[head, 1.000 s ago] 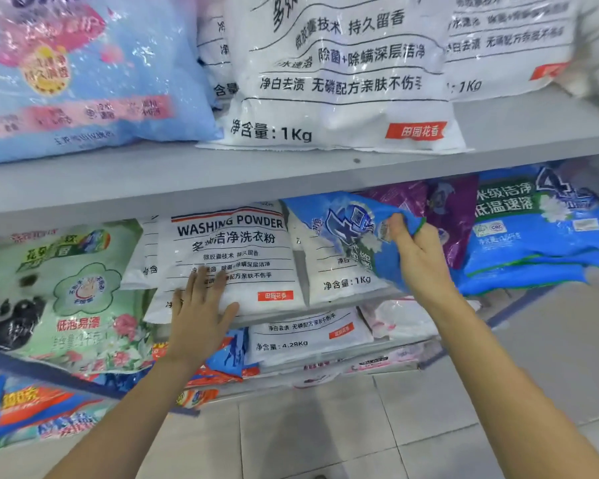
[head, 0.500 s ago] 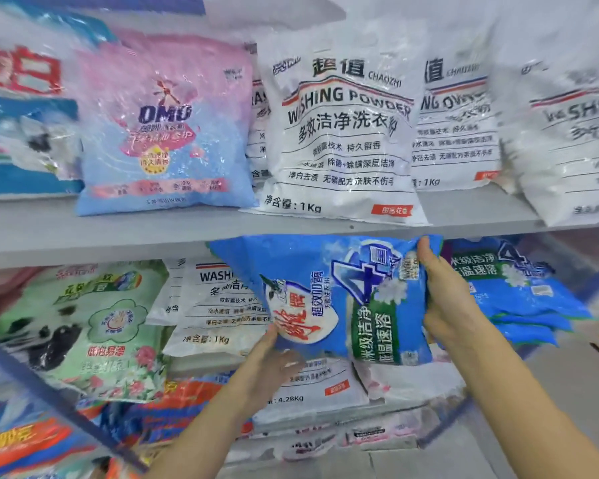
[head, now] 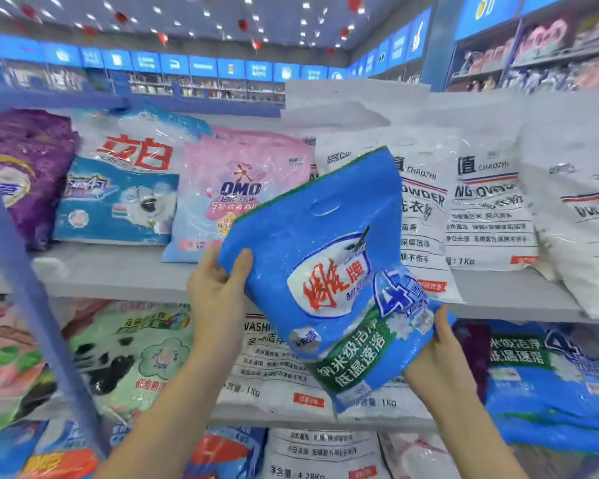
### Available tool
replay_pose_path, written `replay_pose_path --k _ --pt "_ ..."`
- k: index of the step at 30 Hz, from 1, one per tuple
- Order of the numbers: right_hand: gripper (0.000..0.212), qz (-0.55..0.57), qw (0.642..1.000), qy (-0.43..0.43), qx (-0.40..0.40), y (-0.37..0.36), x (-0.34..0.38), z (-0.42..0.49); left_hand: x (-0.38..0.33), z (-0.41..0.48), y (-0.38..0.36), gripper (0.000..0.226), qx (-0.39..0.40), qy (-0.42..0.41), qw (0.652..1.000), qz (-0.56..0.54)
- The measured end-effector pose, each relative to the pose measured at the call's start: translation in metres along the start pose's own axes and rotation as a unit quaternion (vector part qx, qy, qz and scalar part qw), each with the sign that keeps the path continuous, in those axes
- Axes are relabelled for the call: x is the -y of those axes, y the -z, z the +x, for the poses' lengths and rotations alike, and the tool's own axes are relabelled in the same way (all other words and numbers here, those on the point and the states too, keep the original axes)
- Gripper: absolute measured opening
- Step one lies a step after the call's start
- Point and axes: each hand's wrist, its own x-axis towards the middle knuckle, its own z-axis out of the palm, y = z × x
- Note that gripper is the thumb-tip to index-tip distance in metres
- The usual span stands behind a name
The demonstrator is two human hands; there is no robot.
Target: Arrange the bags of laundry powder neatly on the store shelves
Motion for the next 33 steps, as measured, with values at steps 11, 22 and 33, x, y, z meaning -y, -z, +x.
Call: replay_pose_path --k 11,22,33 --pt "0.084 -0.283 0.958 0.021 -0.026 -0.047 -0.025 0.029 -0.078 0.088 -0.030 0.014 0.080 -0.123 0.987 0.068" --pt "0.022 -0.263 0.951 0.159 -0.018 -0.161 0.021 0.114 -0.105 0.113 -0.012 0.013 0.105 -0.140 0.981 0.087" --pt "0.010 -0.292 0.950 0.092 0.057 -0.235 0.011 0.147 -0.097 0.122 0.051 0.020 0.037 -0.092 0.995 -0.003"
